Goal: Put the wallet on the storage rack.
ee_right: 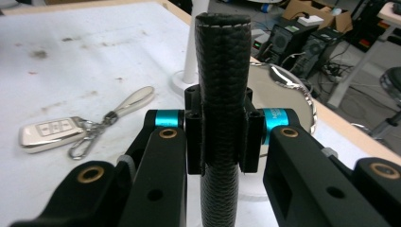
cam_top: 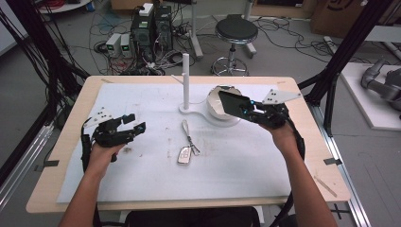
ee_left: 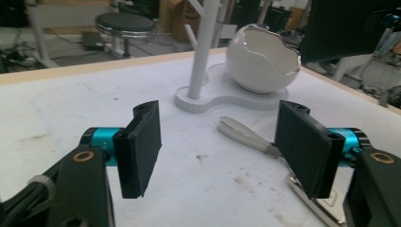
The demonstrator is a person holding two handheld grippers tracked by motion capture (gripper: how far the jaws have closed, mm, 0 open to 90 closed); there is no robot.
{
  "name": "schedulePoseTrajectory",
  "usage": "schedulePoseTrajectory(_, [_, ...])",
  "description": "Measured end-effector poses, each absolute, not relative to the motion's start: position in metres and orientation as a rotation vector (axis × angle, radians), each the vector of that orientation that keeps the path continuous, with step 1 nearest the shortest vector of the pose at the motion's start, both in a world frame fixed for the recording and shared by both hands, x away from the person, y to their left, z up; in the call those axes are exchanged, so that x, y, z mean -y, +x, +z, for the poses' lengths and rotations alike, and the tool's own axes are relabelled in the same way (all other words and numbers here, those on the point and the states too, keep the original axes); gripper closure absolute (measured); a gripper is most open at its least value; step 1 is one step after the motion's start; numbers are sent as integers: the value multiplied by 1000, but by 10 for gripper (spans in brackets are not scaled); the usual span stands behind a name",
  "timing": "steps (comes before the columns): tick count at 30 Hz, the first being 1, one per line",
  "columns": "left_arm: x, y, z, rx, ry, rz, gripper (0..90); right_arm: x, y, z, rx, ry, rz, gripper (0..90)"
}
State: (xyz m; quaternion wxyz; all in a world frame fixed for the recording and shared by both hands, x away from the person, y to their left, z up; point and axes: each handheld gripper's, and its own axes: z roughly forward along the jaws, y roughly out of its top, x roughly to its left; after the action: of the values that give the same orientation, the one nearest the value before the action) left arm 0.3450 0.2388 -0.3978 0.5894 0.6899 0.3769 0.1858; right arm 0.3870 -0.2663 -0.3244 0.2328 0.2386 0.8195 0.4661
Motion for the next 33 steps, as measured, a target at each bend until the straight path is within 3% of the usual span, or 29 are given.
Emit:
schedulePoseTrajectory(6, [-237,348,-405,-926,1608,418,230,264,400,-323,-2252,669,1209,779])
schedulePoseTrajectory(33, [-234,351,-414,-964,1576,333,229,230,430,-343,-2233,610,963,710])
